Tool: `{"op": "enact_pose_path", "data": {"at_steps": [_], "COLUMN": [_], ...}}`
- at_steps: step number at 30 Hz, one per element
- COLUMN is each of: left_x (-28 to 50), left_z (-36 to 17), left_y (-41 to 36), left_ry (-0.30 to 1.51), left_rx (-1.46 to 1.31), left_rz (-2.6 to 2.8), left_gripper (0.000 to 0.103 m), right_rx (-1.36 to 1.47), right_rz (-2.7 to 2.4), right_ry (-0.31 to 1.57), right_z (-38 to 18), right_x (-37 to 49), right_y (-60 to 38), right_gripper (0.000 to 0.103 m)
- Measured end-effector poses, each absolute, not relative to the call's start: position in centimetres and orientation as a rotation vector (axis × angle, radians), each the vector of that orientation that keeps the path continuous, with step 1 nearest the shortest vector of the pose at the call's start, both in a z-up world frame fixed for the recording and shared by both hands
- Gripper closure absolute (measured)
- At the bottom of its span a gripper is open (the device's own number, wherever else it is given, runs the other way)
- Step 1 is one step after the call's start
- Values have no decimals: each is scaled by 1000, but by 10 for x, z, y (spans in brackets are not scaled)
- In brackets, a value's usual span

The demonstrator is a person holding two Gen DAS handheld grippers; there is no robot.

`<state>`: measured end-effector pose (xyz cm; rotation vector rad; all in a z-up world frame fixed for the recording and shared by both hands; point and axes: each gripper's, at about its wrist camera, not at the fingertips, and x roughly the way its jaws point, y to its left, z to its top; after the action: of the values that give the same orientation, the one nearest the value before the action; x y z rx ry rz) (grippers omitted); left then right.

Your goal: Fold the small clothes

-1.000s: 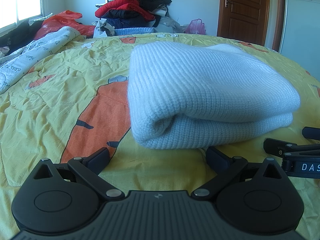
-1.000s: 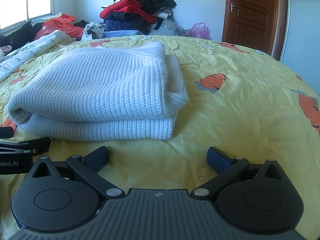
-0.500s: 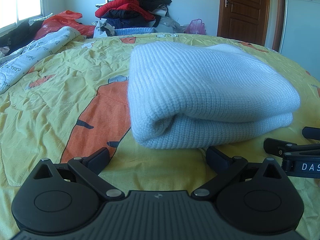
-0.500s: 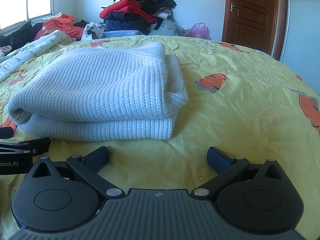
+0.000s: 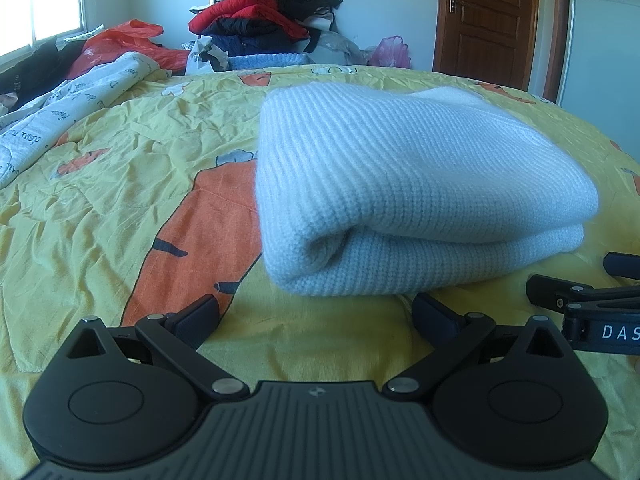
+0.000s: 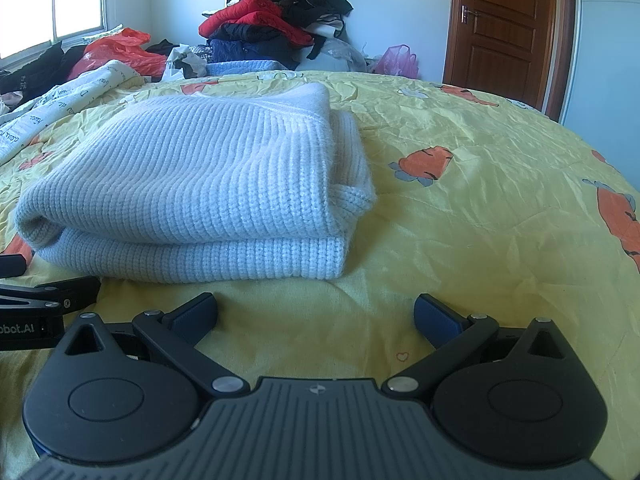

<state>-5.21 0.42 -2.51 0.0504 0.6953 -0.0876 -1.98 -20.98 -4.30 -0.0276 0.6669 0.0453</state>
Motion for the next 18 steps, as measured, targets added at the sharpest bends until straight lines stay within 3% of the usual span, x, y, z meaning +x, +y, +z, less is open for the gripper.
{"op": "enact_pose_path", "data": {"at_steps": [9, 18], "left_x": [-66, -146], "left_z": [-13, 36], "left_y": [13, 30], "left_ry": [737, 602], "left_rx": [17, -72], "left_rz": [-82, -180], "left_gripper": [0, 0], "right_rx": [3, 115], "right_rz": [42, 140], "right_ry": [686, 554], "right_z": [-26, 17], "right_x": [-49, -123], "right_y": [-215, -232], "right_gripper": [0, 0]}}
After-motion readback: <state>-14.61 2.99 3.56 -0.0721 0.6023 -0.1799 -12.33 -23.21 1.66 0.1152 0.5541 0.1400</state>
